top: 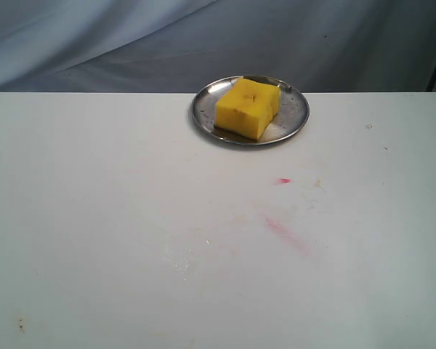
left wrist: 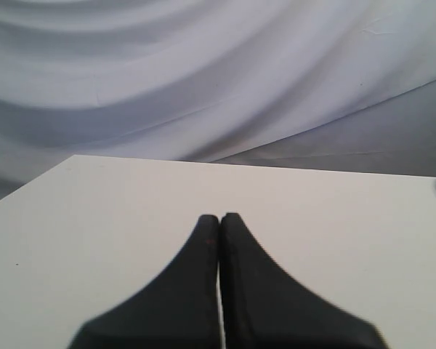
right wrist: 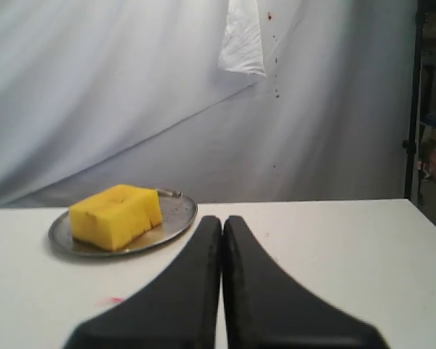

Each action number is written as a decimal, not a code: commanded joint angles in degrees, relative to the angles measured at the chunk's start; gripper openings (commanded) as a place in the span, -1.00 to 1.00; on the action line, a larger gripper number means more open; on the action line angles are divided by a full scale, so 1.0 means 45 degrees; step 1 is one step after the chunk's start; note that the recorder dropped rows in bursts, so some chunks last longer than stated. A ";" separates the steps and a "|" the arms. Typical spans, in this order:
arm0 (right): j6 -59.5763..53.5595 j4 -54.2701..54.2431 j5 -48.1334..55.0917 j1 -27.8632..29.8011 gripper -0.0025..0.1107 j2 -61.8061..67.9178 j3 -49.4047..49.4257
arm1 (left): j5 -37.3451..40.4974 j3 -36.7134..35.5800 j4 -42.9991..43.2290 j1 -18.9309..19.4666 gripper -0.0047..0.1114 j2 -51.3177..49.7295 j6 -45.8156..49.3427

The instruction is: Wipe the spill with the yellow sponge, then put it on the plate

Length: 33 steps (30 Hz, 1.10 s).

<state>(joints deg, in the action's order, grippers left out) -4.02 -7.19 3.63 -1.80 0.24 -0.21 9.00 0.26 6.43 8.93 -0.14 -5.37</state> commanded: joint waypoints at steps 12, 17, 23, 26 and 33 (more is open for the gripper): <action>-0.3055 -0.2746 0.1341 -0.0059 -0.96 -0.0053 0.0047 | -0.0037 -0.0057 0.0030 0.0044 -0.92 0.0031 -0.0055; -0.3088 -0.2465 0.1341 -0.0059 -0.96 -0.0053 0.0047 | -0.0037 -0.0057 0.0030 0.0044 -0.92 0.0031 -0.0055; -0.3088 -0.1857 0.1341 -0.0059 -0.96 -0.0053 0.0047 | -0.0037 -0.0057 0.0030 0.0044 -0.92 0.0031 -0.0055; -0.3088 -0.1734 0.1341 -0.0059 -0.96 -0.0053 0.0047 | -0.0037 -0.0057 0.0030 0.0044 -0.92 0.0031 -0.0055; -0.3088 -0.1300 0.1341 -0.0059 -0.96 -0.0053 0.0047 | -0.0037 -0.0057 0.0030 0.0044 -0.92 0.0031 -0.0055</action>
<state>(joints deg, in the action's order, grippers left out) -17.34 -15.03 9.51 -1.80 0.24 -0.21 9.00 0.26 6.43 8.93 -0.14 -5.37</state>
